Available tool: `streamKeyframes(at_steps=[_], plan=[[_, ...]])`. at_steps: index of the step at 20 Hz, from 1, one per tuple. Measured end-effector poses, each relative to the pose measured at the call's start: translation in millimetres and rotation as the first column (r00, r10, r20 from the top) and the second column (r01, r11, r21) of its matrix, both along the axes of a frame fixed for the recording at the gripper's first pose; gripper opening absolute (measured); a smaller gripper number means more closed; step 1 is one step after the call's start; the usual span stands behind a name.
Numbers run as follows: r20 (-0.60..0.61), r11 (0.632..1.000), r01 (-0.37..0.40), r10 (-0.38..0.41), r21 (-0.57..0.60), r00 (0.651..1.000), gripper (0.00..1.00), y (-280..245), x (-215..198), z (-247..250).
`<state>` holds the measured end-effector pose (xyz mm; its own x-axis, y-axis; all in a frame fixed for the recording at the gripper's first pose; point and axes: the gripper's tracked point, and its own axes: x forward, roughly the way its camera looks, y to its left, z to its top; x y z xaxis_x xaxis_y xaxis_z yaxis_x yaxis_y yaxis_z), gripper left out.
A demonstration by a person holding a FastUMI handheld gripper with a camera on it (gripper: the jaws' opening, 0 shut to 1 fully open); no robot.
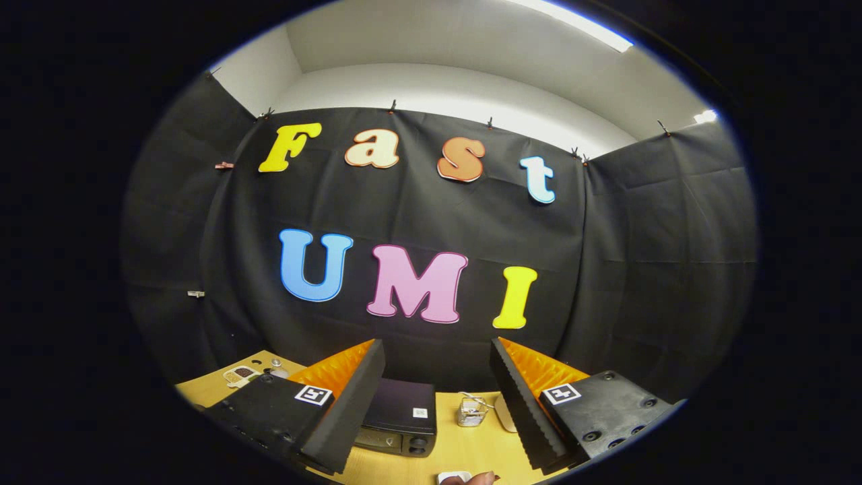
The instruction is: Open the toaster oven, put the food inside, and close the toaster oven door.
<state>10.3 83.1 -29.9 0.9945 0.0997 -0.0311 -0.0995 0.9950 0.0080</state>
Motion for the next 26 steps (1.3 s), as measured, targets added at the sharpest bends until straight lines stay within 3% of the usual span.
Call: streamKeyframes(at_steps=[7, 13, 22, 26], plan=[[-0.051, 0.997, -0.049, 0.052, 0.065, 0.997, 0.97, 79, 18, -37], [-0.132, 0.995, -0.066, 0.075, 0.072, 0.988, 0.97, 128, 35, -99], [-0.238, 0.996, -0.082, 0.089, 0.039, 0.967, 0.97, 171, 58, -198], [-0.315, 0.997, -0.055, 0.067, 0.049, 0.947, 0.97, 177, 62, -243]])
